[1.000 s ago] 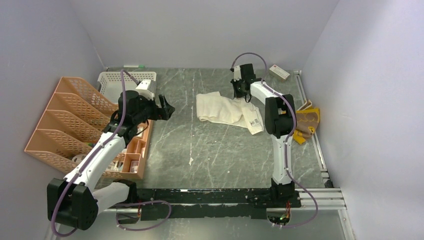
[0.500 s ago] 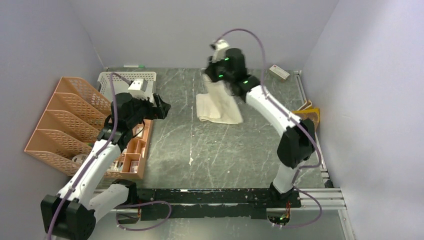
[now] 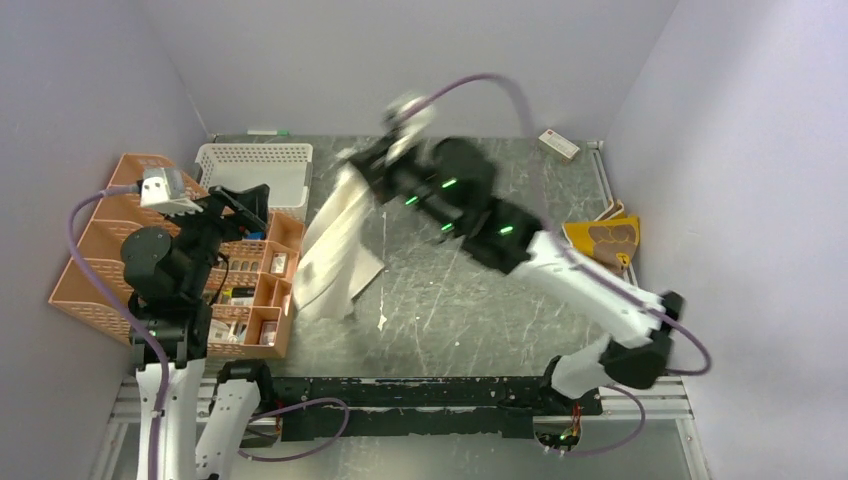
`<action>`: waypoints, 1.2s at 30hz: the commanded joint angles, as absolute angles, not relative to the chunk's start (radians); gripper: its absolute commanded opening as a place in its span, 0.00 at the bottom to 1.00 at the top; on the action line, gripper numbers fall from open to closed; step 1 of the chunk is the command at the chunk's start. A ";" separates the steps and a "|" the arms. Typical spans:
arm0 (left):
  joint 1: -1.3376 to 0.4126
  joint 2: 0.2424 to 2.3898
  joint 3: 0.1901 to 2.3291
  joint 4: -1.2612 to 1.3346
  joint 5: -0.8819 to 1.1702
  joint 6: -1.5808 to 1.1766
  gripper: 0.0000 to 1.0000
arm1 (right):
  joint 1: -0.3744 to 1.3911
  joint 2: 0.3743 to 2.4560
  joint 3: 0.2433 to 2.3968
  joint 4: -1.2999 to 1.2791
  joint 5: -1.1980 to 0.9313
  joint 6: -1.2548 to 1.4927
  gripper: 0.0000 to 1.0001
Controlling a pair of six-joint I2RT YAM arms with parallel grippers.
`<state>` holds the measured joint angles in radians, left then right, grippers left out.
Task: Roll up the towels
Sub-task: Flatten out the towel at the center of the board.
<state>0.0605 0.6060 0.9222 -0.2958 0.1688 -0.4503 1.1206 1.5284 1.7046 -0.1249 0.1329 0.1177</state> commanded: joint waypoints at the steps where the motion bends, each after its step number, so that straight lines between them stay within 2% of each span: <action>1: 0.069 0.608 0.966 -0.347 0.221 -0.472 1.00 | 0.761 1.299 1.589 -0.113 0.198 0.216 0.00; 3: 0.069 0.623 0.959 -0.325 0.290 -0.473 1.00 | 0.578 1.238 1.522 -0.135 0.166 0.261 0.00; 6: 0.069 0.656 0.921 -0.253 0.414 -0.496 1.00 | 0.393 1.228 1.432 -0.193 0.149 0.273 0.00; 10: 0.067 0.758 0.845 -0.184 0.588 -0.515 1.00 | 0.204 1.336 1.259 -0.162 -0.010 0.342 0.00; 13: 0.051 0.801 0.782 -0.166 0.619 -0.530 1.00 | 0.118 1.444 1.145 -0.115 -0.094 0.374 0.00; 16: -0.036 0.790 0.720 -0.159 0.548 -0.531 1.00 | 0.083 1.507 1.057 -0.054 -0.136 0.395 0.00; 19: -0.193 0.817 0.671 -0.119 0.460 -0.528 1.00 | 0.077 1.509 1.011 -0.010 -0.115 0.392 0.00; 22: -0.475 0.929 0.647 -0.060 0.301 -0.517 1.00 | 0.069 1.502 1.018 -0.018 -0.069 0.378 0.00; 24: -0.673 1.047 0.678 -0.062 0.124 -0.481 1.00 | 0.061 1.488 1.023 -0.018 -0.060 0.375 0.00; 26: -0.803 1.169 0.726 -0.045 0.008 -0.447 1.00 | 0.054 1.475 1.022 -0.017 -0.062 0.377 0.00; 31: -0.921 1.384 0.865 0.116 -0.061 -0.379 1.00 | 0.048 1.450 1.006 -0.016 -0.066 0.368 0.00; 36: -1.029 1.634 1.112 0.015 -0.215 -0.362 1.00 | 0.039 1.431 0.976 -0.016 -0.064 0.357 0.00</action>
<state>-0.9600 1.5127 0.9485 -0.0185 -0.0429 -0.4038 0.0528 1.4593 1.0008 -0.0288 -0.0719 0.3729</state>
